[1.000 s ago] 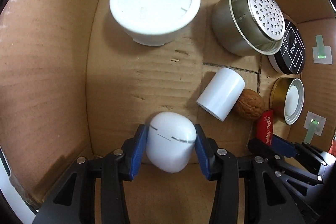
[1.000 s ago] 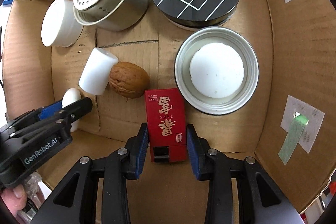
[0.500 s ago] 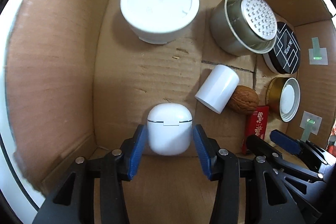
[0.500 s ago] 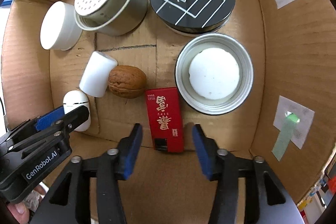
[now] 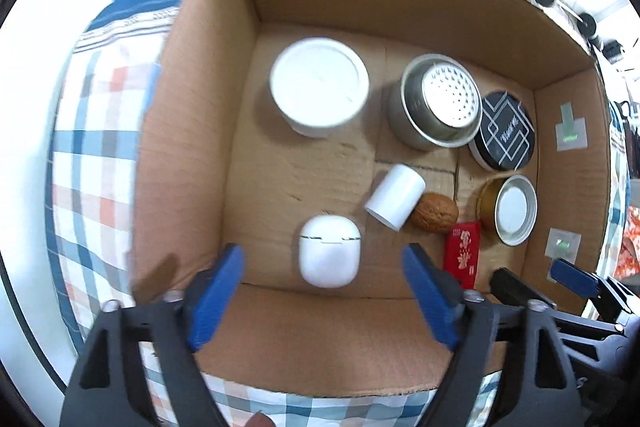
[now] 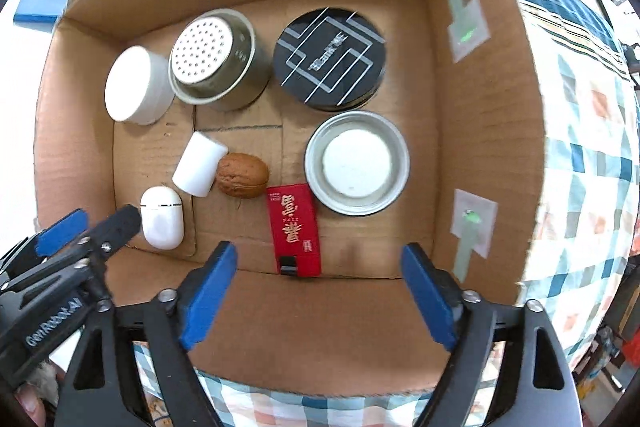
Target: Organize rigid objects
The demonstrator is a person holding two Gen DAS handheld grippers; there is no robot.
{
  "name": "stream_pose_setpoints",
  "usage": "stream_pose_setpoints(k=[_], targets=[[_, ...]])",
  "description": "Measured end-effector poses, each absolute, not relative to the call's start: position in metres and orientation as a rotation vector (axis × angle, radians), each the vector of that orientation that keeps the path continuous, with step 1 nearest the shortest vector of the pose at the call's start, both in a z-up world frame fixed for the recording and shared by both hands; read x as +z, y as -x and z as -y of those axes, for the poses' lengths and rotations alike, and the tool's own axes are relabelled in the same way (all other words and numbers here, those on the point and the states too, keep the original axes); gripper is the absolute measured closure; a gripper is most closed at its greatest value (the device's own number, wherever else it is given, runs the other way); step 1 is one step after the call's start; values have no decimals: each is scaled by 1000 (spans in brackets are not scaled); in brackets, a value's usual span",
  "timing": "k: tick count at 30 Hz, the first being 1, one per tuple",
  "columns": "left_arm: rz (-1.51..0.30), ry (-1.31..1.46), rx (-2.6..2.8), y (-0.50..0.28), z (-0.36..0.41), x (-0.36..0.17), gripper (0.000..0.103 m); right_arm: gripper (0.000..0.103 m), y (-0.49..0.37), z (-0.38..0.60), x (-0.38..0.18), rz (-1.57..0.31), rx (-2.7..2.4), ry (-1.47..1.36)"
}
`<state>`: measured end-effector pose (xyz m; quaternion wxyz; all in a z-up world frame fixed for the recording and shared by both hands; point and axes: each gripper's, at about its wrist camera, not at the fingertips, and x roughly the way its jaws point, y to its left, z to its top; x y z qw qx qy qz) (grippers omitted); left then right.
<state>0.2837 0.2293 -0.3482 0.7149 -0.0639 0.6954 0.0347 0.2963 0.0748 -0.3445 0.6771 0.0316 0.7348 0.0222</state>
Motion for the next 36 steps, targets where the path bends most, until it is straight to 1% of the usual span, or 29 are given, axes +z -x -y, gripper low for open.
stream_pose_setpoints(k=[3, 4, 5, 10, 17, 24, 31, 36], targets=[[-1522, 154, 90, -283, -233, -340, 1, 4, -296, -67, -333, -1639, 50, -100], [-1516, 158, 92, -283, -233, -337, 0, 3, -295, -65, -330, -1635, 47, -99], [-1511, 166, 88, -282, -234, -333, 0, 0, -298, -61, -326, -1629, 48, -97], [-1483, 165, 84, -280, -239, -311, 0, 0, -290, -53, -302, -1600, 55, -85], [-1381, 142, 74, -257, -232, -248, 0, 0, -270, -47, -271, -1518, 66, -66], [-1243, 109, 37, -217, -211, -165, 0, 0, -229, -38, -189, -1389, 111, -36], [-1161, 95, 22, -183, -200, -106, 0, 0, -180, -20, -113, -1286, 135, -67], [-1113, 97, 37, -159, -198, -70, 0, 0, -148, -12, -72, -1219, 135, -69]])
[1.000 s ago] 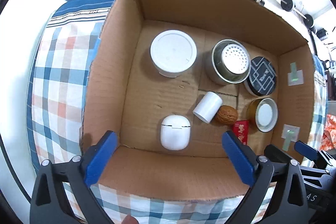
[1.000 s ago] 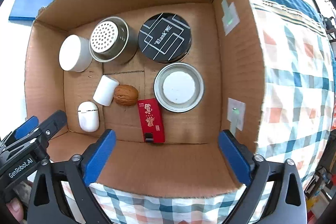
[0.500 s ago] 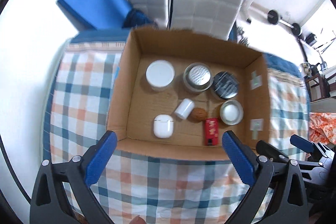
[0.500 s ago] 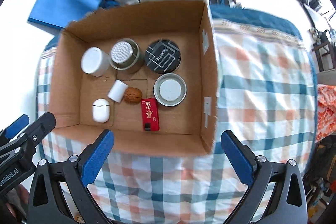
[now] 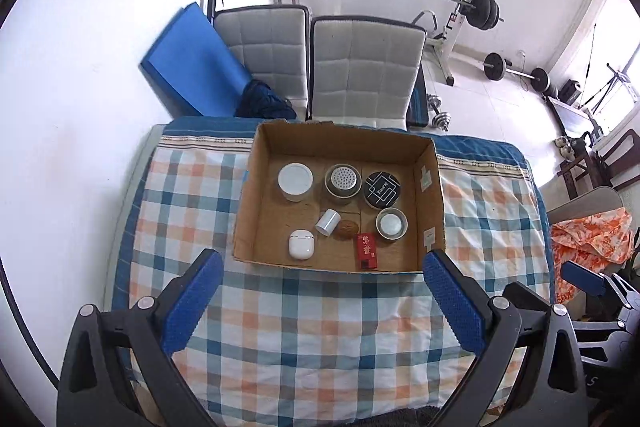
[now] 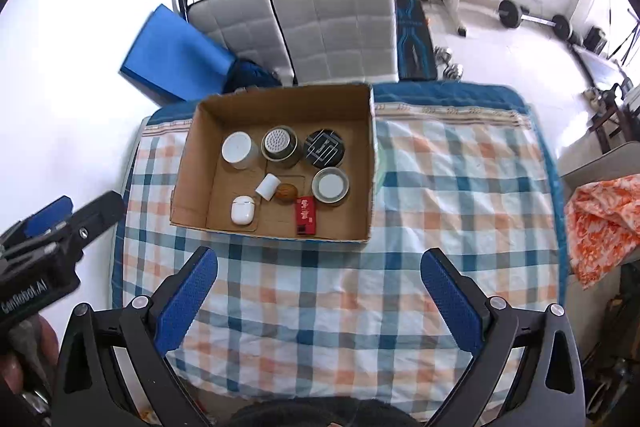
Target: Organize rigid objects
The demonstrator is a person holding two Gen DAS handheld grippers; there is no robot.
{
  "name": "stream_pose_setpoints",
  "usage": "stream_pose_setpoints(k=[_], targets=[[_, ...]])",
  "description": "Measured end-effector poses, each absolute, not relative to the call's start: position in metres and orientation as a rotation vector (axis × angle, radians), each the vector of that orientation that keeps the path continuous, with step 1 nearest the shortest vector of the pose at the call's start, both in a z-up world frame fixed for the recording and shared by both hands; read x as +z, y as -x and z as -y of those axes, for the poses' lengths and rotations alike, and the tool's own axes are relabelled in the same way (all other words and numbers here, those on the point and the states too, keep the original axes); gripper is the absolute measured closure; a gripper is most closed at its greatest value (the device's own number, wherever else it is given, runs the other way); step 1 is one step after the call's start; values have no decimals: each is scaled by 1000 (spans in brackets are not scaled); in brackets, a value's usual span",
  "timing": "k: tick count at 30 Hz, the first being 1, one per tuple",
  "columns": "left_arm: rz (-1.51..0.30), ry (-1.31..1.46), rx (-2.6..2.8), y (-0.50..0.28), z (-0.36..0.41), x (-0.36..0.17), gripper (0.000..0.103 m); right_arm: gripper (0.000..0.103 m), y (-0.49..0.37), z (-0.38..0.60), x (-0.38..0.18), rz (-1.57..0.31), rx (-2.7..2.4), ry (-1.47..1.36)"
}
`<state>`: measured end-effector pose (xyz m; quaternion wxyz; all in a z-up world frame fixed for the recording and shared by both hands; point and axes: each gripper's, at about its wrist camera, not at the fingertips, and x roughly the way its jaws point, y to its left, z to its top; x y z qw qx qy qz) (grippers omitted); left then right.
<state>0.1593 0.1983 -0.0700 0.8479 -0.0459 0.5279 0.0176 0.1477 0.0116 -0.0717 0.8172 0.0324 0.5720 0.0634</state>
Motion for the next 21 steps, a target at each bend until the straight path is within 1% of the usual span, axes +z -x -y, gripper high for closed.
stream_pose_setpoints(k=[6, 11, 21], targets=[[-1058, 96, 43, -130, -197, -40, 0, 0, -117, -4, -37, -1176, 146, -70], [-1037, 100, 35, -117, -194, -30, 0, 0, -103, -1, -18, -1144, 145, -66], [-1014, 74, 39, -113, -185, -29, 0, 0, -105, 5, -8, -1071, 60, -37]])
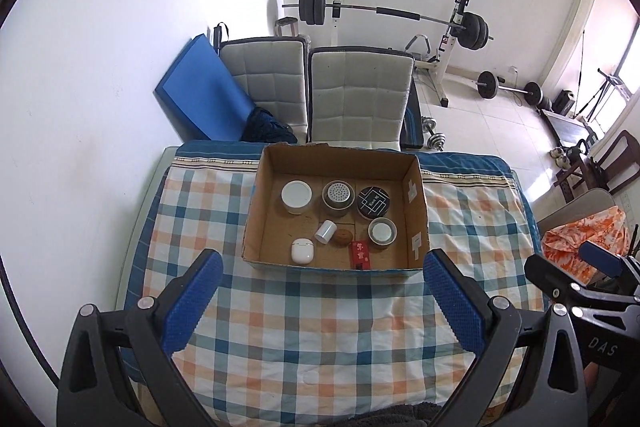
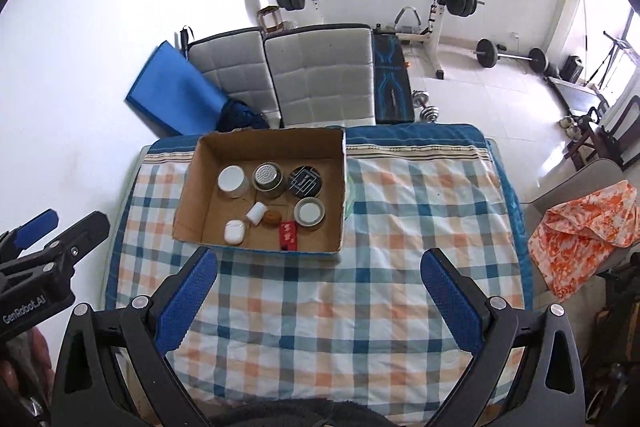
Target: Organize rigid objects
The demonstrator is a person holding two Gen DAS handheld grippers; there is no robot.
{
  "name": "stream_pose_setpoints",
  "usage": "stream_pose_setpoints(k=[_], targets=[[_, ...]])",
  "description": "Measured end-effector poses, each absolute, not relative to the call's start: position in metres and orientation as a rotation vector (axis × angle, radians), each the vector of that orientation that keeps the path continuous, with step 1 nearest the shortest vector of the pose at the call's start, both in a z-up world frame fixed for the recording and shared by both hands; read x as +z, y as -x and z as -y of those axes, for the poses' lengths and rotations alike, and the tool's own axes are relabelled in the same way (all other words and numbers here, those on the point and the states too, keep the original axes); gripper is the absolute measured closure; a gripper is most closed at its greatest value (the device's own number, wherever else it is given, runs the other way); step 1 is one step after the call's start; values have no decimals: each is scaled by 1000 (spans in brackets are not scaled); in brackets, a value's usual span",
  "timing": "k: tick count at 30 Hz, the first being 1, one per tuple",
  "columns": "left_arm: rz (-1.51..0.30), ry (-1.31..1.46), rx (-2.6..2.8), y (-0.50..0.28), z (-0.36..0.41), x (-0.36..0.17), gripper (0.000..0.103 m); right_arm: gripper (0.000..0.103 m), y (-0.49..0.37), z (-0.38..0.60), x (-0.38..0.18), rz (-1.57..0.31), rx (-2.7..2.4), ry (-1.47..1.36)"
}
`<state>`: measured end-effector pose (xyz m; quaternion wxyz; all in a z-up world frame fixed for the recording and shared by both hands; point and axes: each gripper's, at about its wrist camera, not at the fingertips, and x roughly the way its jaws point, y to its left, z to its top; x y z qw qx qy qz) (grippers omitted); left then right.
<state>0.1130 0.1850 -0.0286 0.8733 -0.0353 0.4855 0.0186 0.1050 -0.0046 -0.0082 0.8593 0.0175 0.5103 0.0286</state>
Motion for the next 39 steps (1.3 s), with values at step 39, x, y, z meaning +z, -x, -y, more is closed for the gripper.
stream_pose_setpoints(k=[39], targets=[[-1010, 61, 54, -115, -179, -37, 0, 0, -104, 8, -12, -1007, -20, 4]])
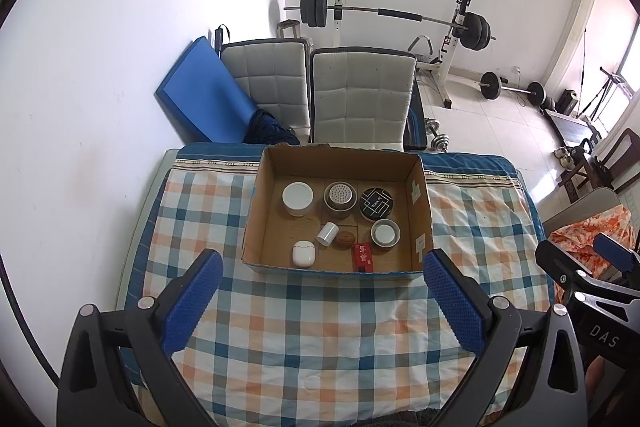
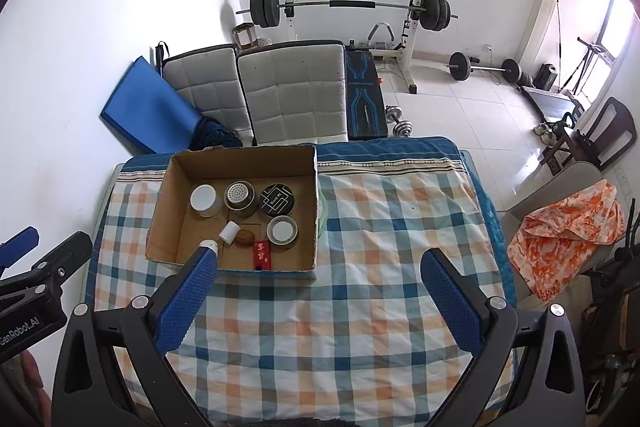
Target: Organize rigid objects
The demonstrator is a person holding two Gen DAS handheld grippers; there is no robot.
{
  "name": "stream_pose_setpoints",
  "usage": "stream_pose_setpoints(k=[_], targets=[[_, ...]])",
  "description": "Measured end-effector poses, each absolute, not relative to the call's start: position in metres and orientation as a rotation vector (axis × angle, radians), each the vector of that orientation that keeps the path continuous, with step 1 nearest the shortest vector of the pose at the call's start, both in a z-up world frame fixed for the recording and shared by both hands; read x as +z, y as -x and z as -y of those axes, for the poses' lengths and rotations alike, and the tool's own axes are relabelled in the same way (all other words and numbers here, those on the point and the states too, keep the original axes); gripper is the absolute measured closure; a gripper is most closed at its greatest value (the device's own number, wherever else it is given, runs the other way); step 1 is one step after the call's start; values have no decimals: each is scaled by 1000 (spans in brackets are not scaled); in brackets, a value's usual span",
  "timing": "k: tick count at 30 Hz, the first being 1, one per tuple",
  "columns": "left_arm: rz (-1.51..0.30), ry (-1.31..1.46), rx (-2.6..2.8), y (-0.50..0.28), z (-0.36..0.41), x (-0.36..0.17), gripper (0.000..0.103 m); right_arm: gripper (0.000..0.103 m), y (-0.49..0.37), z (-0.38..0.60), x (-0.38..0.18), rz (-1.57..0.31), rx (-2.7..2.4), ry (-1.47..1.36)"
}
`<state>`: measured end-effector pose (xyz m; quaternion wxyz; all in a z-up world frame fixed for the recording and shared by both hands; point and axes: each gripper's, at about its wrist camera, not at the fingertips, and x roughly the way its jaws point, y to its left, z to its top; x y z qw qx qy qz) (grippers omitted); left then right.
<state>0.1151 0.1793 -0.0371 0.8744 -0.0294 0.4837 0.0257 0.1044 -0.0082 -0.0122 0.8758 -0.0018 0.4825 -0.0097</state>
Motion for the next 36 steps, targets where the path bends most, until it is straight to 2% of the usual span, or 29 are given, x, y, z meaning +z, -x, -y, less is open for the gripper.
stream_pose_setpoints(k=[36], targets=[[-1052, 59, 42, -106, -180, -57, 0, 0, -88, 13, -25, -1038, -18, 14]])
